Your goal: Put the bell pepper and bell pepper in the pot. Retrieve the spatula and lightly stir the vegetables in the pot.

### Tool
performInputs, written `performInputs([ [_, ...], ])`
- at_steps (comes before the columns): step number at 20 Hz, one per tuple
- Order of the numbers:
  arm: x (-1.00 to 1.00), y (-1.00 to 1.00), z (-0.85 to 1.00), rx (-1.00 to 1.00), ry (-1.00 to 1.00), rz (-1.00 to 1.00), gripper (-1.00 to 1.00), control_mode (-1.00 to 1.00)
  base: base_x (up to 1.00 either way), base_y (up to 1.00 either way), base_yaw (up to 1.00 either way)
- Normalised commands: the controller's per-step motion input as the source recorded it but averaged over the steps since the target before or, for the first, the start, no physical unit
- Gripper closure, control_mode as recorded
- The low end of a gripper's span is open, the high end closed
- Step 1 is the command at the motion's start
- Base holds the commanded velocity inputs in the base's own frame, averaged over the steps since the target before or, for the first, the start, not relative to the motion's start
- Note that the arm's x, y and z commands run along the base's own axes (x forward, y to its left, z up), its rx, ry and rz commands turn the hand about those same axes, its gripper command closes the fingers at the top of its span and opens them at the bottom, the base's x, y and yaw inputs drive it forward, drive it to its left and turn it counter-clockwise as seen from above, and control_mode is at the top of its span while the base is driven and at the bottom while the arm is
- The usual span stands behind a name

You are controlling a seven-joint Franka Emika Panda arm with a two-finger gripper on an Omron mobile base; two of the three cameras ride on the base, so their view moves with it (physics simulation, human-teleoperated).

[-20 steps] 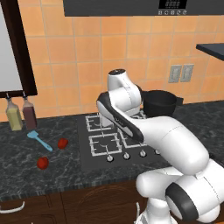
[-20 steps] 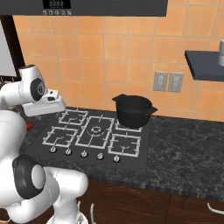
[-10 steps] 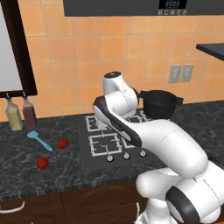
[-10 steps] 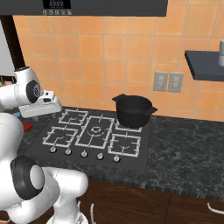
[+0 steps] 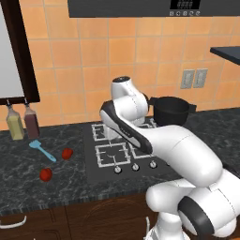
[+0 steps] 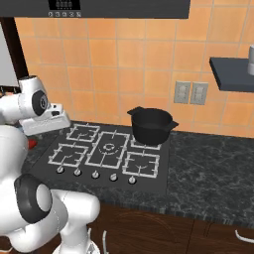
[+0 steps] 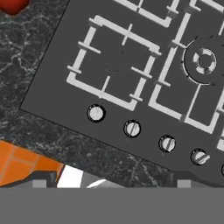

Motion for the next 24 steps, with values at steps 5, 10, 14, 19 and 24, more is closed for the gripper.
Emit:
performInputs([
  [5, 0.02, 0.46, -0.21, 0.0, 0.05, 0.21, -1.0, -1.0, 0.0, 0.0, 0.0],
  [10, 0.15, 0.85, -0.44, 0.0, 0.06, 0.28, -1.0, -1.0, 0.0, 0.0, 0.0],
  [14, 0.38, 0.98, -0.53, 0.01, 0.06, 0.13, -1.0, -1.0, 0.0, 0.0, 0.0],
  [19, 0.45, 0.63, -0.43, 0.0, 0.0, -0.01, -1.0, -1.0, 0.0, 0.0, 0.0],
  [24, 0.37, 0.29, -0.18, 0.02, 0.0, -0.13, -1.0, -1.0, 0.0, 0.0, 0.0],
])
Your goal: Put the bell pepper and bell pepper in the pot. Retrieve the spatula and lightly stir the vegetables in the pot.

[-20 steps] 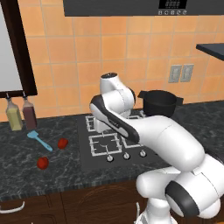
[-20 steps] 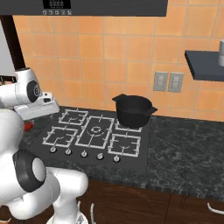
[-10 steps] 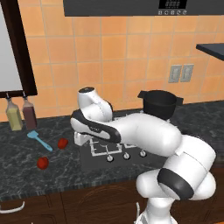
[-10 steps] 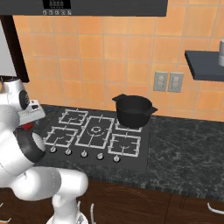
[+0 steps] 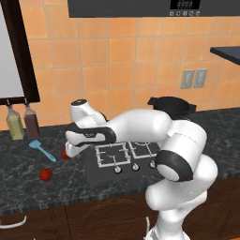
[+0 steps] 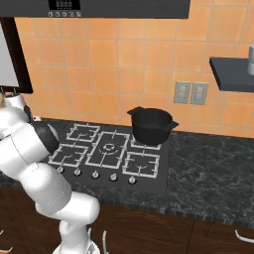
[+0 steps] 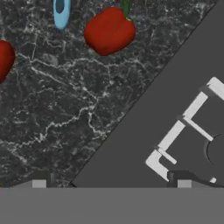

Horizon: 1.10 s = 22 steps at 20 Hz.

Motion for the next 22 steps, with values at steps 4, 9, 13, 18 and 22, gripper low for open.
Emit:
performInputs([
  [4, 0.17, 0.21, -0.1, 0.0, 0.0, -0.26, -1.0, -1.0, 0.0, 0.0, 0.0],
  [9, 0.05, 0.17, -0.19, 0.0, 0.0, -0.32, -1.0, -1.0, 0.0, 0.0, 0.0],
  [13, 0.04, 0.01, -0.16, 0.03, 0.0, -0.36, -1.0, -1.0, 0.0, 0.0, 0.0],
  [18, 0.26, 0.19, -0.1, 0.02, 0.0, -0.36, -1.0, -1.0, 0.0, 0.0, 0.0],
  [22, 0.32, 0.36, -0.19, 0.0, 0.0, -0.33, -1.0, -1.0, 0.0, 0.0, 0.0],
])
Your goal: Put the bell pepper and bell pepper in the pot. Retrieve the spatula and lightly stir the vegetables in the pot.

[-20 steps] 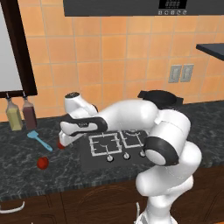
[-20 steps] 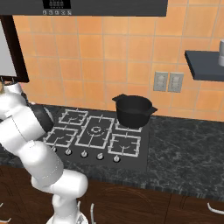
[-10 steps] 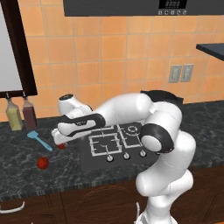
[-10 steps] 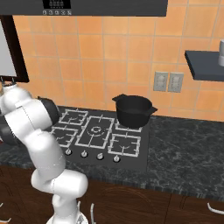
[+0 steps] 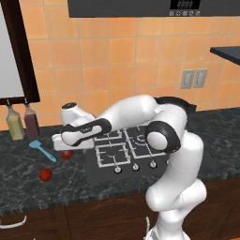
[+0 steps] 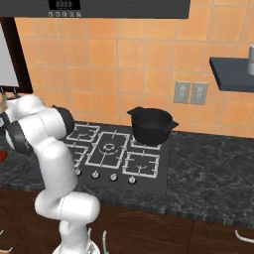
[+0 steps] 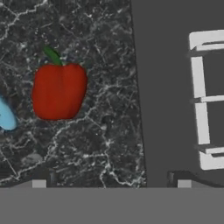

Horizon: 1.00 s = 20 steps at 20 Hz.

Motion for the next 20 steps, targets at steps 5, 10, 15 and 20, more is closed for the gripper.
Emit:
performInputs([
  [5, 0.35, 0.21, -0.19, 0.0, 0.0, -0.22, -1.0, -1.0, 0.0, 0.0, 0.0],
  [10, 0.42, 0.06, -0.23, 0.0, 0.0, -0.1, -1.0, -1.0, 0.0, 0.0, 0.0],
  [15, 0.33, 0.14, -0.29, 0.01, 0.0, -0.03, -1.0, -1.0, 0.0, 0.0, 0.0],
  [20, 0.29, 0.23, -0.17, 0.04, 0.01, -0.01, -1.0, -1.0, 0.0, 0.0, 0.0],
])
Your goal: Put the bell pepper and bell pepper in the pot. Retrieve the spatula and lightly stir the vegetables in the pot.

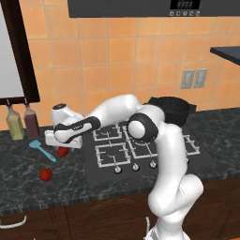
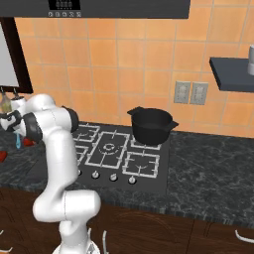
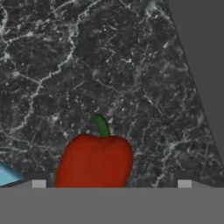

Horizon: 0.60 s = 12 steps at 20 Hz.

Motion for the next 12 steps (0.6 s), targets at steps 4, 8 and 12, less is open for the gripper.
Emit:
performInputs([
  [4, 0.0, 0.0, -0.54, 0.0, 0.13, -0.08, -1.0, -1.0, 0.0, 0.0, 0.0],
  [8, 0.0, 0.03, -0.51, 0.0, 0.11, -0.09, 1.0, -1.0, 0.0, 0.0, 0.0],
  [12, 0.0, 0.02, -0.03, 0.0, 0.04, -0.02, 1.0, -1.0, 0.0, 0.0, 0.0],
])
